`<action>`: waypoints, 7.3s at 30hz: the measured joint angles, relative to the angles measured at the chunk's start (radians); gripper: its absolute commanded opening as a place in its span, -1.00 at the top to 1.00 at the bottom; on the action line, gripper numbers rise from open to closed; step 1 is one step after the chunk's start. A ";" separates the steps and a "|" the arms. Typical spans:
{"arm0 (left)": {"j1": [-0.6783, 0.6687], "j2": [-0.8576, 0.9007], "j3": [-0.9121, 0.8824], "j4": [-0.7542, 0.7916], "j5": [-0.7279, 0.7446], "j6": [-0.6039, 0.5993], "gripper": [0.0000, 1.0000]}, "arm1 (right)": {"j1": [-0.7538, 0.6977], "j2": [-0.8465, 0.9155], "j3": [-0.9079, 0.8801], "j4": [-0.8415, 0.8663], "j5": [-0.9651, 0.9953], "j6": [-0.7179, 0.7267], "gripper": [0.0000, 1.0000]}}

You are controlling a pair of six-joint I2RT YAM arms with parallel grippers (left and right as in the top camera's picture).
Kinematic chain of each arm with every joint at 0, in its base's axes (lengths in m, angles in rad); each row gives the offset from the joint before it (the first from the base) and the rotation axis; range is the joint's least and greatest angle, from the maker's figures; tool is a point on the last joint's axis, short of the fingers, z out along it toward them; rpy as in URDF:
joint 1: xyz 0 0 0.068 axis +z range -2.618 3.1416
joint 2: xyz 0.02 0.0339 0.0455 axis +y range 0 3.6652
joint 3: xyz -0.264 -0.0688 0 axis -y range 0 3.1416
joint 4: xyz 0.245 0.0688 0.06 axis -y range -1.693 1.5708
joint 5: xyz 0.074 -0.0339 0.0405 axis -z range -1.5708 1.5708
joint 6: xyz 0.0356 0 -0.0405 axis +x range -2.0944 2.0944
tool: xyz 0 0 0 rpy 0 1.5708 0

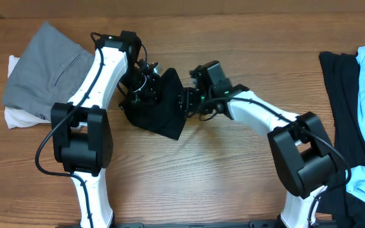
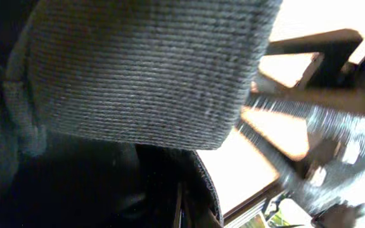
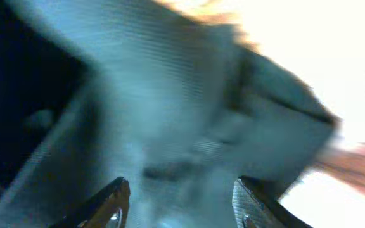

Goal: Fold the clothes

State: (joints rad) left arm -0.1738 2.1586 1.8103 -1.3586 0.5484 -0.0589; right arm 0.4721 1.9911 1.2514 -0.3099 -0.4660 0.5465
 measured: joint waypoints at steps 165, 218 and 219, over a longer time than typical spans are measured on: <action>0.167 -0.308 -0.454 0.550 -0.153 -0.007 -1.00 | -0.203 -0.381 0.095 -0.632 -0.123 -0.357 0.09; 0.906 -0.282 -0.045 0.364 0.216 0.068 0.73 | -0.203 -0.381 0.095 -0.719 -0.130 -0.412 0.11; 0.924 -0.248 -0.045 0.364 0.209 0.071 0.85 | -0.203 -0.381 0.095 -0.723 -0.129 -0.411 0.12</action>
State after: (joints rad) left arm 0.7498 1.9102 1.7653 -0.9947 0.7570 0.0116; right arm 0.2691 1.6100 1.3460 -1.0332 -0.5953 0.1352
